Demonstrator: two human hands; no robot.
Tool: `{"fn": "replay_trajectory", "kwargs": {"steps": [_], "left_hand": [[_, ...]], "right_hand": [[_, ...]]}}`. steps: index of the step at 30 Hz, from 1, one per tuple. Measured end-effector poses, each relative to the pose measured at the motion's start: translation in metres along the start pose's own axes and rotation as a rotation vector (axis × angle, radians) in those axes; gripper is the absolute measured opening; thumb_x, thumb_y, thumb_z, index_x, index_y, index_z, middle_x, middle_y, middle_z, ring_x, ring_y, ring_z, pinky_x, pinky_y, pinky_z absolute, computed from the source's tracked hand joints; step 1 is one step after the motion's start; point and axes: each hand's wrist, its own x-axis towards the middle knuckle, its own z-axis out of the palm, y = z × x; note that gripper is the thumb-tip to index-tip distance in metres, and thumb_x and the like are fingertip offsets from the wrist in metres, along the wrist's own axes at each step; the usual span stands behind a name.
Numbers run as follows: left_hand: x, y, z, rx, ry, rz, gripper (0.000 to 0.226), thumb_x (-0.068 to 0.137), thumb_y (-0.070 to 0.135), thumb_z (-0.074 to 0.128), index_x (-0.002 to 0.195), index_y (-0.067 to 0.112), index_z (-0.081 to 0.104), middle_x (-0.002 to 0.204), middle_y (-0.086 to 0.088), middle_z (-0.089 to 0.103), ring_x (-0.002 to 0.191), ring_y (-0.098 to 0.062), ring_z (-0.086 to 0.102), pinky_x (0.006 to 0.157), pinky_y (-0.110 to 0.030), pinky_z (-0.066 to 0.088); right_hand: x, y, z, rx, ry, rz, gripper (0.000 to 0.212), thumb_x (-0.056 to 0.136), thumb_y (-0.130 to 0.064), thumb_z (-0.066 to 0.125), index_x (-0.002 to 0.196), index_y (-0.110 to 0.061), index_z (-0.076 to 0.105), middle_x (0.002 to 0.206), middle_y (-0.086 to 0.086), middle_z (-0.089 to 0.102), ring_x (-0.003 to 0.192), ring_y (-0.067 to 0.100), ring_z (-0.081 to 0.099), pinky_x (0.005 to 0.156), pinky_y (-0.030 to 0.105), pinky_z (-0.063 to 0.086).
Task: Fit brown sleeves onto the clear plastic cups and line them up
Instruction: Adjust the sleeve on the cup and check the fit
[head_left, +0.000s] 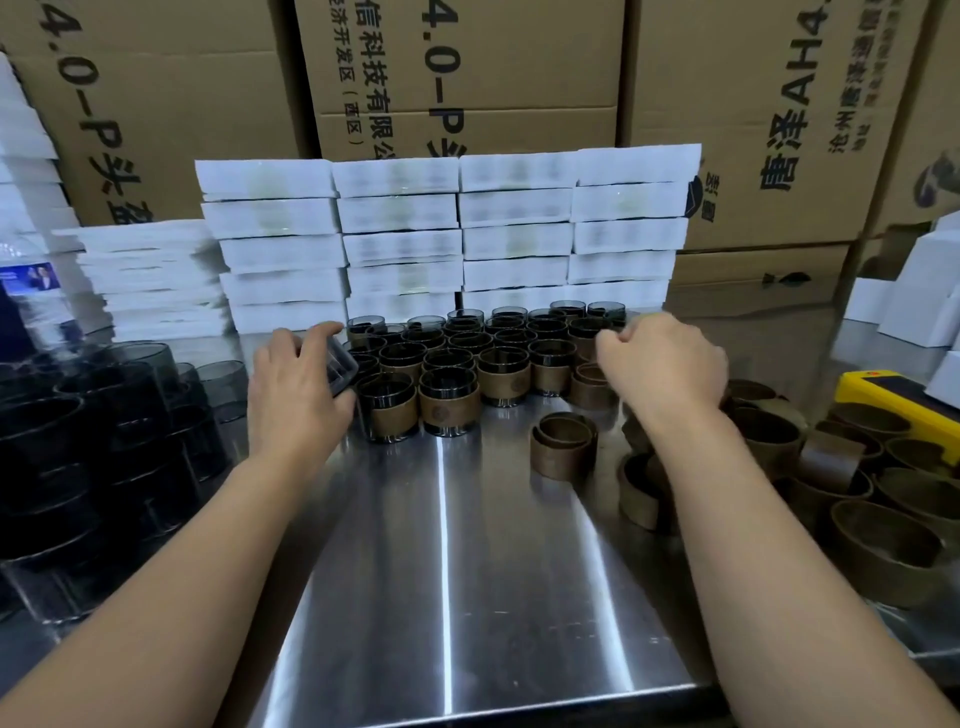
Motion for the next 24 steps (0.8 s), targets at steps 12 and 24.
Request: {"fn": "replay_trajectory", "kwargs": {"steps": [12,24], "left_hand": [[-0.016,0.038,-0.001,-0.553,0.051,0.169,0.061,0.071,0.031,0.075,0.125,0.039,0.047,0.122,0.004,0.04,0.106,-0.011,0.052,0.093,-0.026,0.043],[-0.023,0.063,0.008,-1.427,-0.327,-0.416,0.04,0.068,0.03,0.072,0.104,0.019,0.059,0.092,-0.009,0.072,0.081,-0.031,0.073,0.057,-0.031,0.057]], "right_hand": [[0.013,0.007,0.025,0.811,-0.269,0.322,0.029,0.088,-0.026,0.055,0.065,-0.011,0.062,0.065,0.002,0.06,0.067,0.02,0.053,0.063,0.03,0.043],[-0.018,-0.017,0.005,0.203,-0.568,-0.319,0.031,0.078,-0.049,0.066,0.068,-0.021,0.07,0.061,-0.013,0.059,0.065,0.007,0.055,0.068,0.027,0.04]]}}
